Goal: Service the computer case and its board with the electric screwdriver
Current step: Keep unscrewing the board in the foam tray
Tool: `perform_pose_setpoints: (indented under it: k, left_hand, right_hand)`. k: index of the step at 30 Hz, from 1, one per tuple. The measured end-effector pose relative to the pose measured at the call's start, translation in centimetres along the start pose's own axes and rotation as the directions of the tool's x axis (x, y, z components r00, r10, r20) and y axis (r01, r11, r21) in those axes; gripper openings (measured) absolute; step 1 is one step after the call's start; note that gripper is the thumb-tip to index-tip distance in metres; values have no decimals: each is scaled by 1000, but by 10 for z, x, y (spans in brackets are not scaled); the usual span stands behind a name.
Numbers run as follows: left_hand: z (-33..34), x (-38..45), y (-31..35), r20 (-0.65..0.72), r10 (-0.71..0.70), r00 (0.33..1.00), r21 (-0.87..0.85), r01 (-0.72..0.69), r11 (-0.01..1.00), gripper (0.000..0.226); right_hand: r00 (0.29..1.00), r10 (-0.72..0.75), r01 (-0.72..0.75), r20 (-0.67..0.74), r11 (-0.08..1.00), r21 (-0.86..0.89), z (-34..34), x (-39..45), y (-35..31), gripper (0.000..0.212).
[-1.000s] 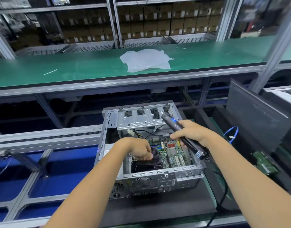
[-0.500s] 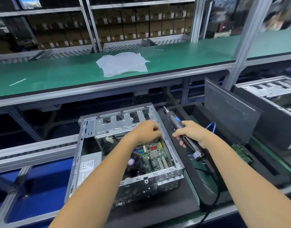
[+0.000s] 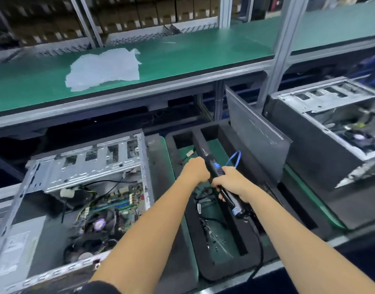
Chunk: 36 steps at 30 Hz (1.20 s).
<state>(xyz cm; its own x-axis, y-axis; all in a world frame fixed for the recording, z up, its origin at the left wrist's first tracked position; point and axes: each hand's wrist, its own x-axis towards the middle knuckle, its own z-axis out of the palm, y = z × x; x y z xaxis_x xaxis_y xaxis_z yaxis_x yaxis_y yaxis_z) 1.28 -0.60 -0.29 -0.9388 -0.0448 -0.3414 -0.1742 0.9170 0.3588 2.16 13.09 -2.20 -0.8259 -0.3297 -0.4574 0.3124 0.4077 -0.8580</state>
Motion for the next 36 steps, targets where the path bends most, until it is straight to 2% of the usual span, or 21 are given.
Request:
perform_pose_setpoints:
  k: [4,8,11,14,18,21,28,31,36]
  left_hand:
    - [42,25,4,72,-118,990,65,114,991,22]
    - [89,32,-2,248,-149,957,211,97,973,29]
    - [117,31,-8,345,-172,923,266,79,961,43]
    - [134,27,-11,342,-154,927,324,37,945,44]
    - [149,16,-13,314,-82,946,533,-104,839,39]
    - [158,10,-14,290,-39,956,603,-151,783,37]
    - [161,11,-15,316,-6,949,648,-211,732,36]
    - [162,9,-16,350,-10,937,627,-226,746,35]
    - [162,5,-17,353,-10,936,568,-206,797,29]
  right_hand:
    - [1000,11,-11,5,999,-39,-9,14,26,17]
    - [999,32,-29,34,998,-63,-8,23,46,21]
    - [997,44,-39,62,995,-91,-4,29,56,25]
    - [994,56,-43,93,991,-127,0,33,61,27]
    - [992,59,-43,112,989,-139,4,35,68,24]
    - [992,72,-57,106,989,-137,6,35,75,23]
    - [995,51,-39,90,991,-128,9,35,81,26]
    - [996,43,-32,75,991,-133,10,33,84,25]
    - [989,79,-84,125,996,28,5,31,85,22]
